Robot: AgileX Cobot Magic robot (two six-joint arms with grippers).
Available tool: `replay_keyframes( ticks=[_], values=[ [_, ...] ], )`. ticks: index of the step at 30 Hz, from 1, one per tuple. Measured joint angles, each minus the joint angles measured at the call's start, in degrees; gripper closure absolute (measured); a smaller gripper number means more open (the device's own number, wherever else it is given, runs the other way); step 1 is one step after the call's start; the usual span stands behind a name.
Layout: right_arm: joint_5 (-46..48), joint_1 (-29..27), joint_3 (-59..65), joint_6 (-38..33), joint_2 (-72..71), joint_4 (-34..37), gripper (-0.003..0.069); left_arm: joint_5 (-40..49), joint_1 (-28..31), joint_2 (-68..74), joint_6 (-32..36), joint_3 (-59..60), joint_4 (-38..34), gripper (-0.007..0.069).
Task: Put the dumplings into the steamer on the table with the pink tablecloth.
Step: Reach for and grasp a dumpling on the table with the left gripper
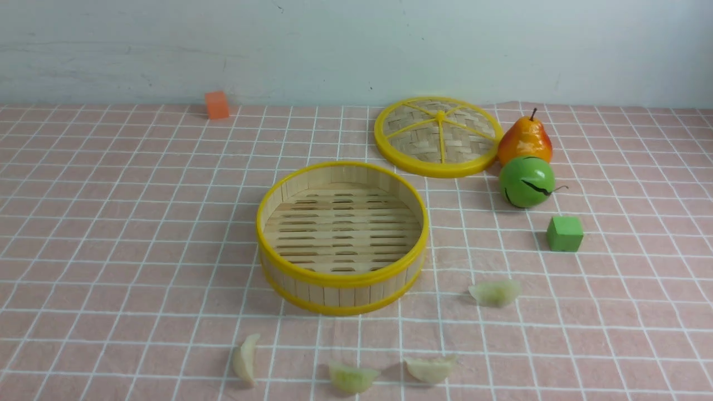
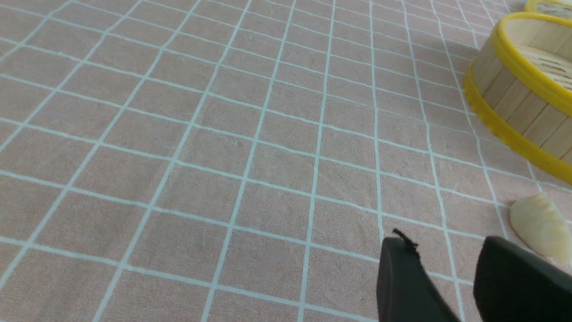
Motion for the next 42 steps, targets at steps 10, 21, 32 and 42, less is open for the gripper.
replay_keyframes(
  ticks=[10,21,32,42],
  values=[
    [0.0,0.0,0.0,0.0,0.0,0.0,0.042,0.2,0.0,0.0,0.0,0.0,0.0,0.0388],
    [0.0,0.0,0.0,0.0,0.0,0.0,0.042,0.2,0.0,0.0,0.0,0.0,0.0,0.0388],
    [0.0,0.0,0.0,0.0,0.0,0.0,0.042,0.2,0.0,0.0,0.0,0.0,0.0,0.0388],
    [0.0,0.0,0.0,0.0,0.0,-0.1,0.042,0.3,5.8,0.0,0.0,0.0,0.0,0.0388]
  ],
)
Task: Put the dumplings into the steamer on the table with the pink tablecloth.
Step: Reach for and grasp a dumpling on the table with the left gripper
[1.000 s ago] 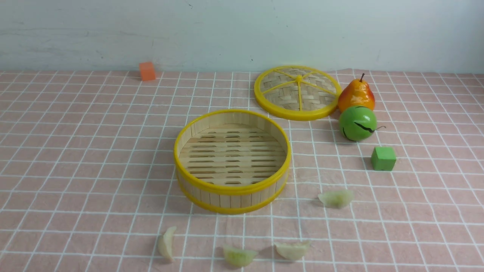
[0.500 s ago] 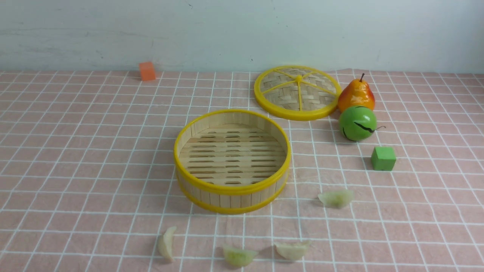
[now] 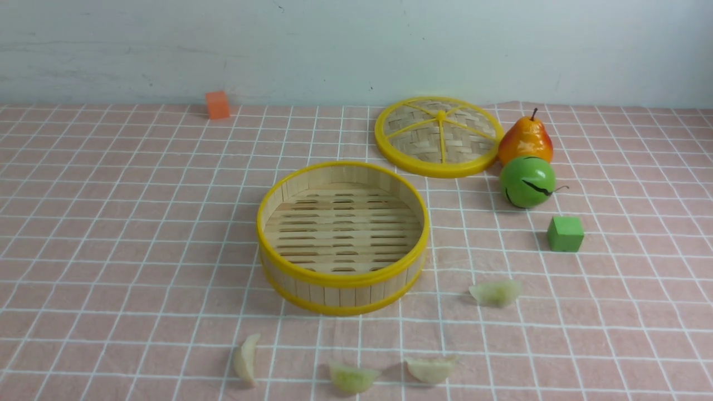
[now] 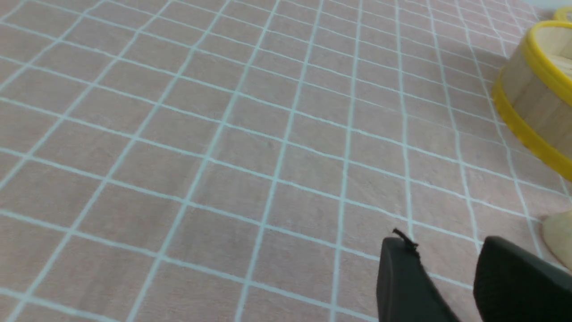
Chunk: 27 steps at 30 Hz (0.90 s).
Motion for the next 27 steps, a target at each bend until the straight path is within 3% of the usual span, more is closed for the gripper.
replay_keyframes(
  ticks=[5,10,21,24,27],
  values=[
    [0.0,0.0,0.0,0.0,0.0,0.0,0.042,-0.1,7.8,0.0,0.0,0.0,0.0,0.0388],
    [0.0,0.0,0.0,0.0,0.0,0.0,0.042,-0.1,11.3,0.0,0.0,0.0,0.0,0.0388],
    [-0.1,0.0,0.0,0.0,0.0,-1.8,0.042,-0.1,11.2,0.0,0.0,0.0,0.0,0.0388],
    [-0.1,0.0,0.0,0.0,0.0,-2.2,0.042,-0.1,8.4,0.0,0.0,0.0,0.0,0.0388],
    [-0.1,0.0,0.0,0.0,0.0,-2.5,0.042,-0.1,1.0,0.0,0.0,0.0,0.0,0.0388]
  ],
)
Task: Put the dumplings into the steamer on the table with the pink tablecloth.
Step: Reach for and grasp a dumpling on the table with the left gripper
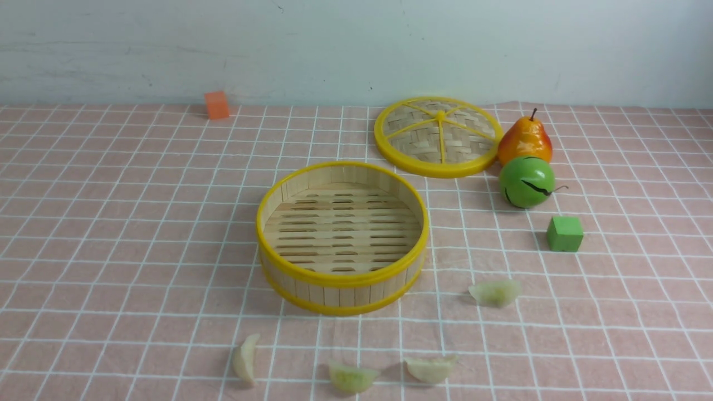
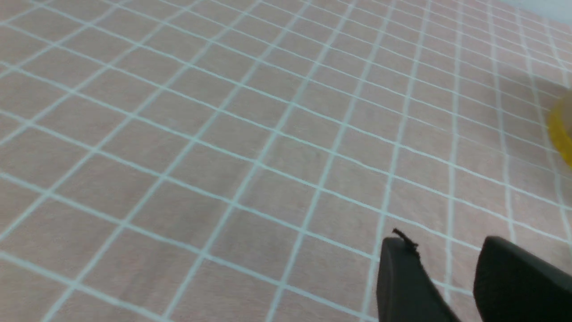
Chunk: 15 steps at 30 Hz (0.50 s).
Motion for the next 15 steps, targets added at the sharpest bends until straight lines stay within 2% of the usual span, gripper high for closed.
replay_keyframes(
  ticks=[7,11,15],
  values=[
    [0.0,0.0,0.0,0.0,0.0,-0.1,0.042,0.0,-14.1,0.0,0.0,0.0,0.0,0.0388],
    [0.0,0.0,0.0,0.0,0.0,-0.1,0.042,0.0,-16.7,0.0,0.0,0.0,0.0,0.0388],
    [0.0,0.0,0.0,0.0,0.0,-0.1,0.042,0.0,-16.7,0.0,0.0,0.0,0.0,0.0388]
  ],
)
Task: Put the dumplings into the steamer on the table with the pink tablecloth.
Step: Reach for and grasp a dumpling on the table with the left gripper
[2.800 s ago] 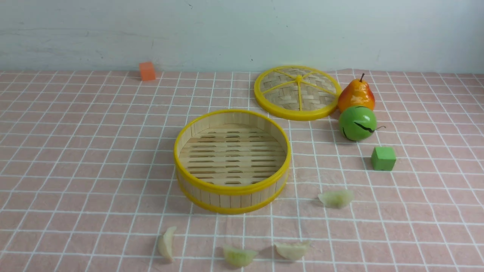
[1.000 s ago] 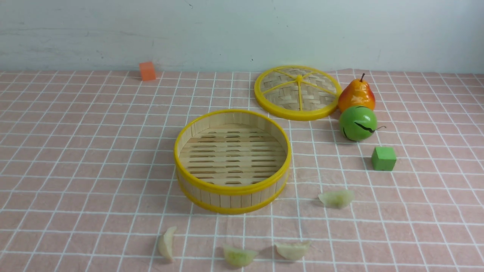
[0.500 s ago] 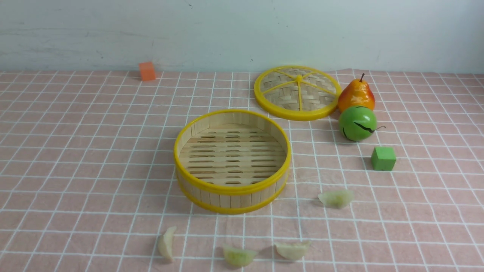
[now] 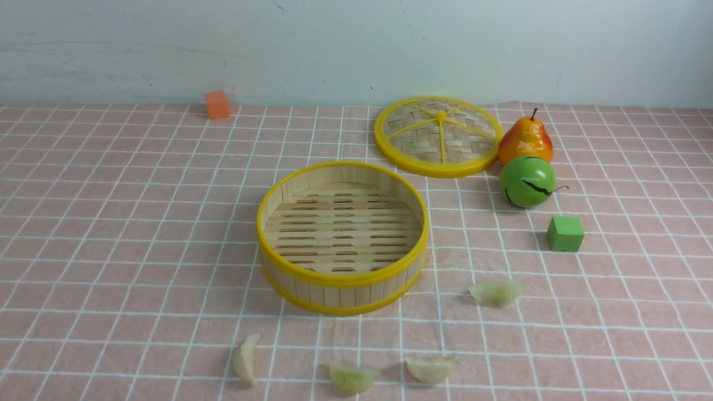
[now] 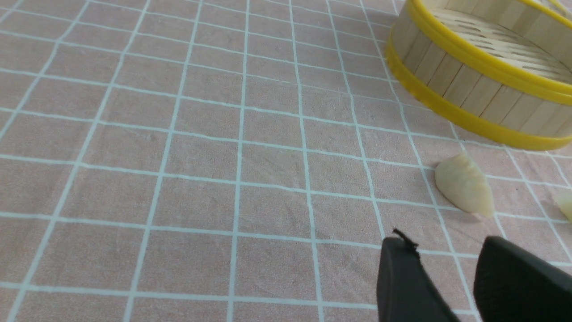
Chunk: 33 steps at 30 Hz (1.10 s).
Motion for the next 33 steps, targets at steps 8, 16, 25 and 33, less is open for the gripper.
replay_keyframes(
  ticks=[8,16,25,33],
  values=[
    [0.0,0.0,0.0,0.0,0.0,0.0,0.042,0.0,0.0,0.0,0.0,0.0,0.0,0.0388],
    [0.0,0.0,0.0,0.1,0.0,0.3,0.042,-0.6,0.0,0.0,-1.7,0.0,1.2,0.0388],
    [0.9,0.0,0.2,19.3,0.0,35.8,0.042,-5.9,0.0,0.0,-30.8,0.0,-37.3,0.0388],
    [1.3,0.0,0.5,21.7,0.0,46.3,0.042,-4.9,0.0,0.0,-28.4,-1.2,-40.2,0.0388]
  ],
)
